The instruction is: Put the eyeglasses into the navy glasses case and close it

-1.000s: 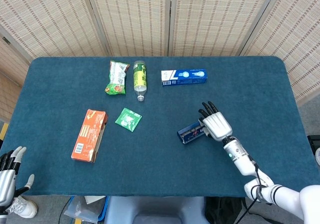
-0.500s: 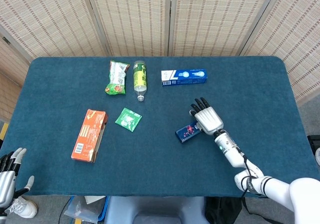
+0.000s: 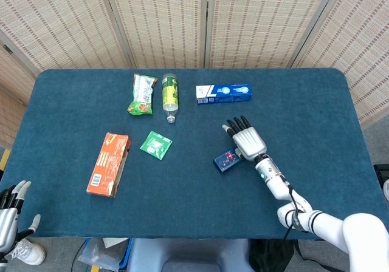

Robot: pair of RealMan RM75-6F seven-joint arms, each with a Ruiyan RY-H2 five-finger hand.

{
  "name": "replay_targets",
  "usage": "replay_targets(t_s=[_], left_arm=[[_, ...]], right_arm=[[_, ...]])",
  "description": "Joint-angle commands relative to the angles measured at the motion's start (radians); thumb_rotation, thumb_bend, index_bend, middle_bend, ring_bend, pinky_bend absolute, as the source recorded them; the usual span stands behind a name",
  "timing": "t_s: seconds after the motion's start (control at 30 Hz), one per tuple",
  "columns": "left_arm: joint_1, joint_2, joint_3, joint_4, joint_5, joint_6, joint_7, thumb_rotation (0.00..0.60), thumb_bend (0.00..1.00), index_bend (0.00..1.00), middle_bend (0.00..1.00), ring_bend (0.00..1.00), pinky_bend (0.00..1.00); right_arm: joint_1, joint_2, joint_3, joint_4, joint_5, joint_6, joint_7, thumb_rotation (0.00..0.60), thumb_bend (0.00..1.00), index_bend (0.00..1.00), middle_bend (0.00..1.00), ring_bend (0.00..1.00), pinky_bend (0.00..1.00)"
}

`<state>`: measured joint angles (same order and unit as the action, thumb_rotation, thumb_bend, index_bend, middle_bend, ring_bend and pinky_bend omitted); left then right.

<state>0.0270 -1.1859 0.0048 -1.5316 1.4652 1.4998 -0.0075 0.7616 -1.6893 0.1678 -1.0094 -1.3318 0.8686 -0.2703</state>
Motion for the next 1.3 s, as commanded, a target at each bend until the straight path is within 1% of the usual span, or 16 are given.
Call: replay_targets(t_s=[0.03, 0.17, 0.27, 0.5, 0.57, 0.67, 0.73, 0.87, 1.03, 1.07, 1.1, 1.2, 1.23, 1.3], left_arm=[[-0.001, -0.001, 0.0, 0.0, -0.001, -0.003, 0.001, 0.6, 0.36, 0.0, 0.0, 0.0, 0.0], [-0.007, -0.003, -0.001, -0.002, 0.0, -0.01, 0.006, 0.6, 0.36, 0.0, 0.0, 0.0, 0.0], [-0.011, -0.004, 0.001, -0.008, 0.006, -0.015, 0.012, 0.6, 0.36, 0.0, 0.0, 0.0, 0.0], [-0.005, 0.002, 0.001, -0.015, -0.005, -0.012, 0.016, 0.6, 0.36, 0.0, 0.0, 0.0, 0.0], [-0.003, 0.004, 0.001, -0.016, -0.006, -0.01, 0.015, 0.6, 0.36, 0.0, 0.0, 0.0, 0.0], [0.0, 0.006, 0.002, -0.016, -0.007, -0.008, 0.013, 0.6, 0.36, 0.0, 0.0, 0.0, 0.0], [0.001, 0.006, 0.002, -0.015, -0.008, -0.007, 0.012, 0.6, 0.36, 0.0, 0.0, 0.0, 0.0], [-0.002, 0.005, 0.002, -0.016, -0.006, -0.01, 0.016, 0.6, 0.36, 0.0, 0.0, 0.0, 0.0], [-0.005, 0.005, -0.001, -0.019, -0.006, -0.012, 0.021, 0.6, 0.36, 0.0, 0.0, 0.0, 0.0], [-0.006, 0.006, -0.001, -0.02, -0.006, -0.012, 0.022, 0.6, 0.36, 0.0, 0.0, 0.0, 0.0], [-0.007, 0.006, -0.002, -0.021, -0.006, -0.013, 0.024, 0.6, 0.36, 0.0, 0.0, 0.0, 0.0], [-0.009, 0.006, -0.004, -0.024, -0.006, -0.015, 0.026, 0.6, 0.36, 0.0, 0.0, 0.0, 0.0], [-0.011, 0.006, -0.005, -0.024, -0.006, -0.016, 0.028, 0.6, 0.36, 0.0, 0.0, 0.0, 0.0], [-0.014, 0.007, -0.006, -0.027, -0.005, -0.017, 0.032, 0.6, 0.36, 0.0, 0.0, 0.0, 0.0]], right_arm=[[-0.019, 0.062, -0.019, -0.081, -0.017, 0.011, 0.032, 0.6, 0.31, 0.1, 0.06, 0.0, 0.0], [-0.036, 0.142, -0.051, -0.183, -0.021, -0.01, 0.031, 0.6, 0.27, 0.1, 0.06, 0.0, 0.0], [-0.034, 0.162, -0.064, -0.207, -0.001, -0.041, -0.004, 0.6, 0.24, 0.1, 0.06, 0.0, 0.0], [-0.001, 0.123, -0.059, -0.166, 0.066, -0.112, -0.071, 0.6, 0.23, 0.1, 0.04, 0.0, 0.0], [0.009, 0.109, -0.055, -0.149, 0.08, -0.125, -0.08, 0.6, 0.23, 0.12, 0.04, 0.0, 0.0], [0.02, 0.087, -0.048, -0.12, 0.09, -0.131, -0.076, 0.6, 0.23, 0.22, 0.04, 0.0, 0.0], [0.024, 0.078, -0.046, -0.107, 0.09, -0.131, -0.068, 0.6, 0.24, 0.33, 0.05, 0.0, 0.0], [0.028, 0.061, -0.046, -0.077, 0.079, -0.121, -0.045, 0.6, 0.29, 0.5, 0.1, 0.0, 0.0], [0.028, 0.061, -0.053, -0.068, 0.064, -0.118, -0.019, 0.6, 0.29, 0.51, 0.1, 0.0, 0.0], [0.028, 0.064, -0.055, -0.071, 0.061, -0.118, -0.015, 0.6, 0.28, 0.51, 0.1, 0.0, 0.0], [0.027, 0.068, -0.057, -0.074, 0.06, -0.118, -0.011, 0.6, 0.27, 0.48, 0.1, 0.0, 0.0], [0.022, 0.083, -0.06, -0.093, 0.06, -0.116, -0.006, 0.6, 0.23, 0.25, 0.06, 0.0, 0.0], [0.019, 0.088, -0.061, -0.1, 0.06, -0.112, -0.006, 0.6, 0.21, 0.14, 0.04, 0.0, 0.0], [0.01, 0.099, -0.06, -0.118, 0.056, -0.087, -0.005, 0.6, 0.2, 0.01, 0.02, 0.0, 0.0]])
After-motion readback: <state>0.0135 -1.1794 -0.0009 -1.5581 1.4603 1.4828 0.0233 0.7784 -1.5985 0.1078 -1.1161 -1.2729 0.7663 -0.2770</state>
